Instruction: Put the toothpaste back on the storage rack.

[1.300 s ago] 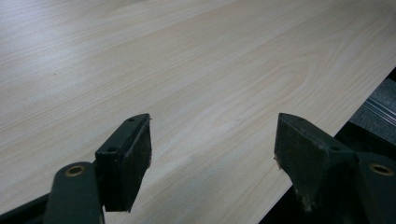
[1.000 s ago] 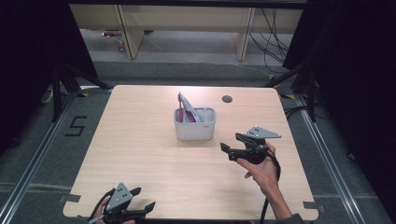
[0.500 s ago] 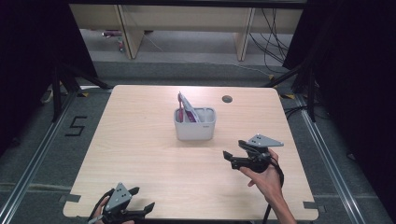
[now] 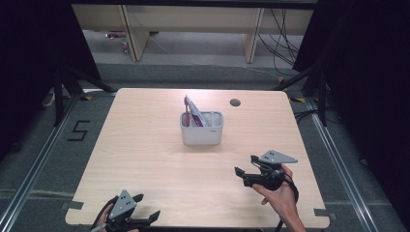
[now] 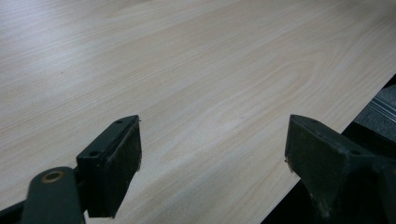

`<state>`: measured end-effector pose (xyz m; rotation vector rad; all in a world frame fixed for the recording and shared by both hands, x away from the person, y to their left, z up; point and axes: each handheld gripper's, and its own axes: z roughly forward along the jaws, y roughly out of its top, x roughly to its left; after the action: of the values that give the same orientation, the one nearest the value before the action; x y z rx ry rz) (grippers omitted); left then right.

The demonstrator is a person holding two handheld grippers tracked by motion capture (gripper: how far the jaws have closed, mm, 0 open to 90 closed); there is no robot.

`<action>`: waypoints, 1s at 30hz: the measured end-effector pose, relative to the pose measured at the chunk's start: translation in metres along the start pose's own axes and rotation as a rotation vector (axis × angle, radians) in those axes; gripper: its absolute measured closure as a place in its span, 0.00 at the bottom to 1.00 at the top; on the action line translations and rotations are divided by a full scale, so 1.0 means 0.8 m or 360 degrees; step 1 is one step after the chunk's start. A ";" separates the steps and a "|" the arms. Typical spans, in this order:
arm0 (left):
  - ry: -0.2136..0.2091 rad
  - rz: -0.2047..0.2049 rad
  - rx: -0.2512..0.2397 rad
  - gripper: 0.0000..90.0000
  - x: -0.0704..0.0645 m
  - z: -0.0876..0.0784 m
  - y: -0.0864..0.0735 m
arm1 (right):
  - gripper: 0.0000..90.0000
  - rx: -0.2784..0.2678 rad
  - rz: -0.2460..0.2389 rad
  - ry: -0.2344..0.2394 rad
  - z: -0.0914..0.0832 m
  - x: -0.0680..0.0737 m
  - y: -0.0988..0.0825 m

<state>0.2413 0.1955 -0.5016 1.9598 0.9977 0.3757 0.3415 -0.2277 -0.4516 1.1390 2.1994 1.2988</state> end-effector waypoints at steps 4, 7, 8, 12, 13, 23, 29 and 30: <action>0.0005 0.0001 0.0003 0.19 0.000 -0.001 0.000 | 0.25 0.0019 0.0045 0.0018 -0.003 0.005 -0.009; 0.0004 0.0000 0.0003 0.19 0.000 -0.001 0.000 | 0.24 0.0027 0.0028 0.0018 -0.004 0.006 -0.015; 0.0004 0.0000 0.0001 0.19 0.000 -0.001 0.000 | 0.24 0.0061 0.0046 0.0025 -0.006 0.007 -0.016; 0.0004 -0.0003 0.0003 0.19 0.000 -0.001 0.000 | 0.24 0.0055 0.0037 0.0027 -0.007 0.009 -0.023; 0.0004 0.0002 0.0004 0.19 0.000 -0.001 0.000 | 0.23 0.0072 -0.0013 0.0002 -0.009 0.007 -0.023; 0.0007 -0.0002 0.0005 0.19 0.000 -0.001 -0.001 | 0.21 0.0121 0.0015 0.0021 -0.014 0.012 -0.042; 0.0008 -0.0004 0.0009 0.19 0.000 -0.001 -0.001 | 0.20 0.0157 0.0041 0.0039 -0.018 0.015 -0.052; -0.0001 -0.0003 0.0007 0.19 0.000 -0.001 -0.001 | 0.20 0.0181 0.0013 0.0029 -0.020 0.015 -0.054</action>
<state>0.2405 0.1963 -0.5022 1.9624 1.0011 0.3723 0.3040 -0.2390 -0.4781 1.1827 2.3102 1.2048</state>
